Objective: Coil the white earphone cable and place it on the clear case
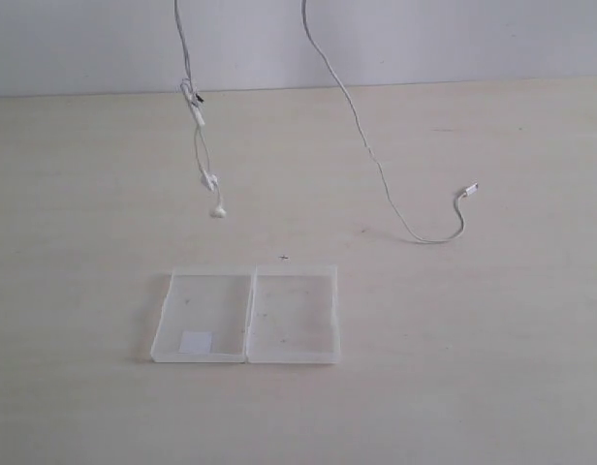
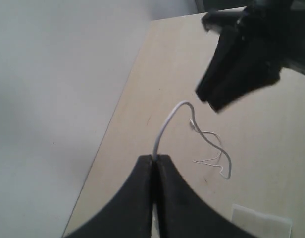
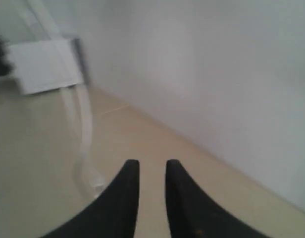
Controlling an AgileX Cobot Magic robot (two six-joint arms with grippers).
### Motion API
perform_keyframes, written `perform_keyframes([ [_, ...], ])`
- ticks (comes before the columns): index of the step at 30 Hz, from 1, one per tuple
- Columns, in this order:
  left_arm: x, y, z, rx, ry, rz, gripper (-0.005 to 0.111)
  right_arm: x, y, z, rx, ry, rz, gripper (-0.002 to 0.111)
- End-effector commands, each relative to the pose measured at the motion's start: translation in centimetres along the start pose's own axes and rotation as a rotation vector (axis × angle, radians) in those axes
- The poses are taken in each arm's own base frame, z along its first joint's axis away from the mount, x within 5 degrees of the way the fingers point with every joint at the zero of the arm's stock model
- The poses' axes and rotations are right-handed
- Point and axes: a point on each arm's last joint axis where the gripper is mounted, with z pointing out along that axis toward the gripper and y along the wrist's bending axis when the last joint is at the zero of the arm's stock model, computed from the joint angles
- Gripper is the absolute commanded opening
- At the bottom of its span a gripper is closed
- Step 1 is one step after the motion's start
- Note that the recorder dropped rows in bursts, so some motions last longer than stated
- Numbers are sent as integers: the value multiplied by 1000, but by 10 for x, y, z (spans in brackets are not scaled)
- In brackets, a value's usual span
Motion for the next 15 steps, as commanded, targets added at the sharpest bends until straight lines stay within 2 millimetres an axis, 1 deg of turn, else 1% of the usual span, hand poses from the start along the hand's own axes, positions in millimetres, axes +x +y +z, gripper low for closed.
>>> perform_keyframes([
  [1,2,3,5,-1,8,-5,0,-9,7,11,-293,123,6,50],
  [3,3,3,7,2,11,-7,0,-12,8,10,-316,111,-52,60],
  [5,4,4,10,6,16,-10,0,-13,8,11,-315,91,-85,66],
  [7,4,5,11,8,17,-11,0,-14,4,12,-278,81,-90,67],
  [10,4,5,11,7,17,-9,0,-10,-8,18,-194,77,-92,67],
  [15,4,5,11,7,17,-7,0,2,-27,36,-191,2,-17,67],
])
